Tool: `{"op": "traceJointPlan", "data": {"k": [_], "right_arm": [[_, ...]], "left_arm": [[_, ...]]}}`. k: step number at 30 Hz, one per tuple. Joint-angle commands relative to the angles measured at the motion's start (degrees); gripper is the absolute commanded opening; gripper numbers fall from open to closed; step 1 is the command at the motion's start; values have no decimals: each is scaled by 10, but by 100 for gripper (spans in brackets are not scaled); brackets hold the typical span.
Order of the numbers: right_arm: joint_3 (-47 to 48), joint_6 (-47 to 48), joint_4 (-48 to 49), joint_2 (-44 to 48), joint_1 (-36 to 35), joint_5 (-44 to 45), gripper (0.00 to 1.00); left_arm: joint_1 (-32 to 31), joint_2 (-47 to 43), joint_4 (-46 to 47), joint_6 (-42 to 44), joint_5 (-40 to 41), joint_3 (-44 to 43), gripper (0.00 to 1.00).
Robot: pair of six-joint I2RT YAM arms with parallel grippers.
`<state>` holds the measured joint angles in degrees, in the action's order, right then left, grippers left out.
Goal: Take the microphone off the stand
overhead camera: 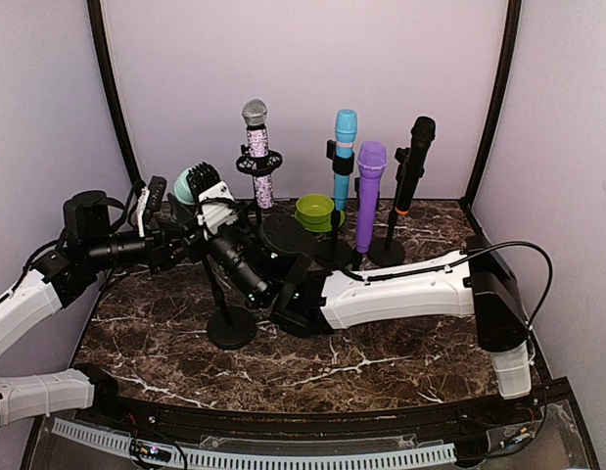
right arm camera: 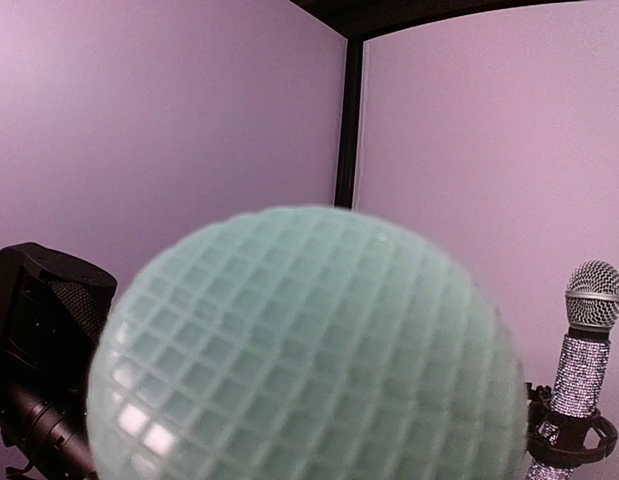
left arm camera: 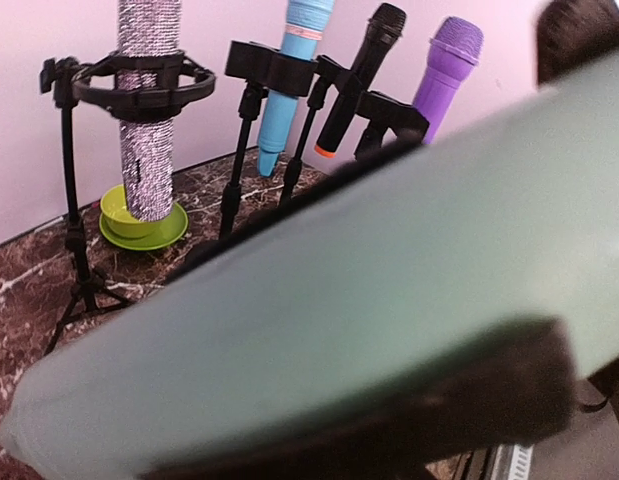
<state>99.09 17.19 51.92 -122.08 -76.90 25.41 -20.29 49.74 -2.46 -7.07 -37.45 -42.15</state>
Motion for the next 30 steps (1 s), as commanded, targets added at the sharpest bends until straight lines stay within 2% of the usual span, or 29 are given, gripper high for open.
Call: {"op": "traceJointPlan", "data": {"k": [1,4,8,13,17,30], "right_arm": [[22,18,58,1,-8,20,8],[15,25,68,7,-10,21,6],[11,35,82,11,-11,23,5],[5,70,120,13,-16,22,3],[-1,89,133,25,-20,15,3],[-64,117,171,109,-37,0,0]], "left_arm": [[-8,12,35,-2,14,7,28],[-10,10,40,0,33,13,17],[-10,12,44,-15,59,6,6],[-10,13,37,-16,98,0,0],[-11,18,28,-17,140,-7,0],[-10,39,22,11,200,-34,0]]}}
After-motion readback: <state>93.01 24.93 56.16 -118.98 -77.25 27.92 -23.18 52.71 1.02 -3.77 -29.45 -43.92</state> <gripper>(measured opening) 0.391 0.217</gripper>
